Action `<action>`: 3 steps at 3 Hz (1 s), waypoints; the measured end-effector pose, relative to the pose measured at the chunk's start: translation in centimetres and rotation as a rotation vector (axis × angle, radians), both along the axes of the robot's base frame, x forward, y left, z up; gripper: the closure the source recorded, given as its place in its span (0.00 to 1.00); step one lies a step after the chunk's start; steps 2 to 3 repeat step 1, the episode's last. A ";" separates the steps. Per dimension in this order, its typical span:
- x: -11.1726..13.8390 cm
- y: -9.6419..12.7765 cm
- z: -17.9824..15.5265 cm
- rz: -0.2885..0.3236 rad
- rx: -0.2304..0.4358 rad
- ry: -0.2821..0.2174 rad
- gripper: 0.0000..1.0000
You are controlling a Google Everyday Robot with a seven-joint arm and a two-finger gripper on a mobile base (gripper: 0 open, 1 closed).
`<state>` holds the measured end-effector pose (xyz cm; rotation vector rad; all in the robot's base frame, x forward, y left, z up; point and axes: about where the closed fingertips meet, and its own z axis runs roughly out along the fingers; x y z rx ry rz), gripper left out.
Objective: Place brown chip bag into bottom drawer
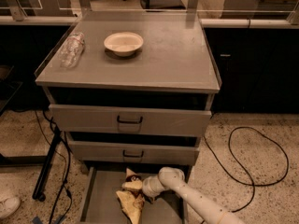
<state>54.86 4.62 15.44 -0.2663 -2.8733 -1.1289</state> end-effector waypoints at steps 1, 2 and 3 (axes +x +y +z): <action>0.0 0.0 0.0 0.000 0.000 0.000 0.00; 0.0 0.0 0.0 0.000 0.000 0.000 0.00; 0.0 0.0 0.0 0.000 0.000 0.000 0.00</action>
Offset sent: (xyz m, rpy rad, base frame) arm 0.0000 0.0000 0.0000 0.0000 0.0000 0.0000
